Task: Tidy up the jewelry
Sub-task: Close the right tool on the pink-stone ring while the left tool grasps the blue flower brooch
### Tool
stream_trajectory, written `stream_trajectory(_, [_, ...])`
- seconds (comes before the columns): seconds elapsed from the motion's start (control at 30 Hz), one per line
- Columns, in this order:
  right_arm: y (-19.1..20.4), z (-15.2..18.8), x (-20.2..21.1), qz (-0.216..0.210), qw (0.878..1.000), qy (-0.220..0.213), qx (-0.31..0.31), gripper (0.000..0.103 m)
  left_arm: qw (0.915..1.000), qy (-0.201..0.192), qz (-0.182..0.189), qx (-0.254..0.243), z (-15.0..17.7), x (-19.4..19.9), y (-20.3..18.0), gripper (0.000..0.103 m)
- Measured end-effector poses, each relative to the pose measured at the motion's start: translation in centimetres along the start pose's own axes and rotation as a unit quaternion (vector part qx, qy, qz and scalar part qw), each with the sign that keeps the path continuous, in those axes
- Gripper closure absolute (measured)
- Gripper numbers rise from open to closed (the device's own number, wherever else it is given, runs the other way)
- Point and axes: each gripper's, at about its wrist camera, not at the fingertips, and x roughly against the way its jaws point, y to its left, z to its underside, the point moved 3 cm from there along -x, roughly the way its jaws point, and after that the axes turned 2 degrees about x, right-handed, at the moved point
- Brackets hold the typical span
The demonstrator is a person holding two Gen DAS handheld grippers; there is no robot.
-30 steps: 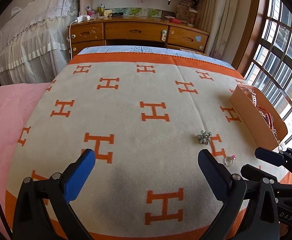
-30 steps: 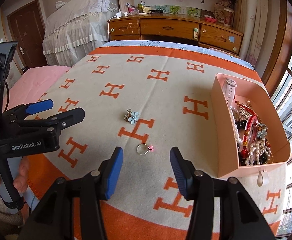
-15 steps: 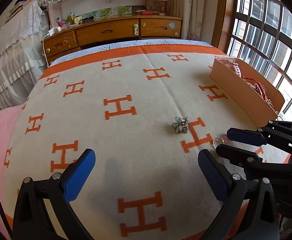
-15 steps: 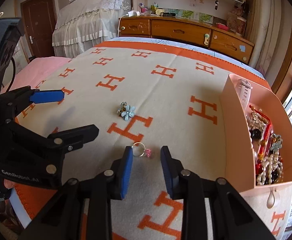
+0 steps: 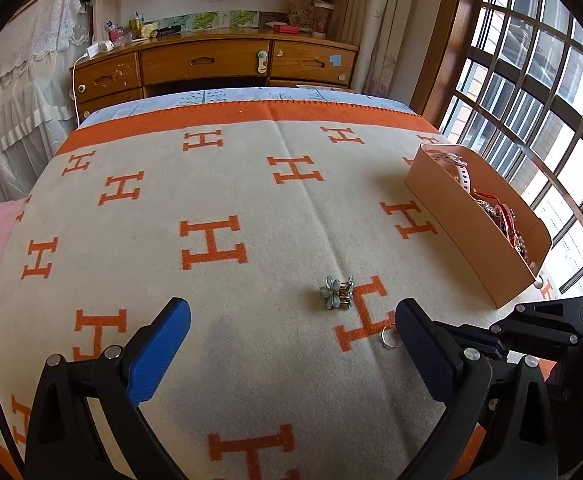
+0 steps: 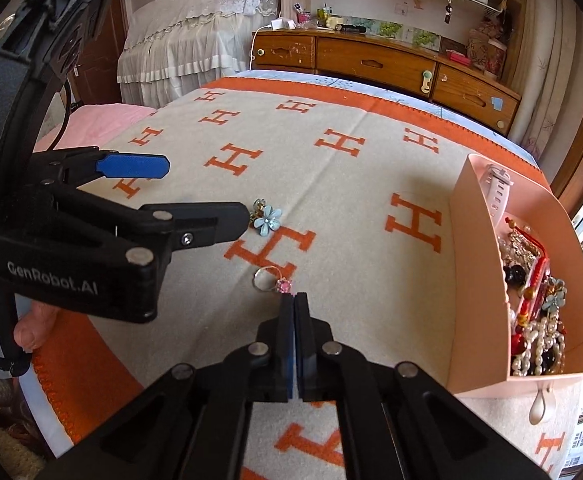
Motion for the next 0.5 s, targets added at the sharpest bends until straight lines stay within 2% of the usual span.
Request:
stream_trajectory(0.2, [-0.4,0.7,1.1,-0.001,1.000,-0.003,-0.011,0.103,0.9999,0.016,0.002,-0.004,-0.2,-1.5,-1.3,0.002])
stream_trajectory(0.3, [-0.6,0.8,1.5,0.000,1.000,-0.006,-0.012,0.103,0.9993,0.036,0.006,-0.001,-0.2,-2.6,-1.7,0.024])
stream_trajectory(0.33, [-0.7,0.8,1.6,0.000,1.000,-0.007,-0.013,0.103,0.9994,0.034,-0.003,-0.002,-0.1,-2.7,-1.8,0.030])
stream_trajectory(0.37, [-0.7,0.7,1.7,-0.001,1.000,-0.009,-0.014,0.103,0.9994,0.030,-0.013,-0.006,-0.1,-2.7,-1.9,0.041])
stream_trajectory(0.4, [-0.8,0.7,1.8,-0.001,1.000,-0.010,-0.015,0.103,0.9994,0.028,-0.020,-0.009,-0.1,-2.7,-2.0,0.043])
stream_trajectory(0.5, [-1.0,0.8,2.0,-0.005,1.000,-0.015,-0.020,0.103,0.9994,0.025,-0.022,-0.003,-0.1,-2.6,-1.8,0.071])
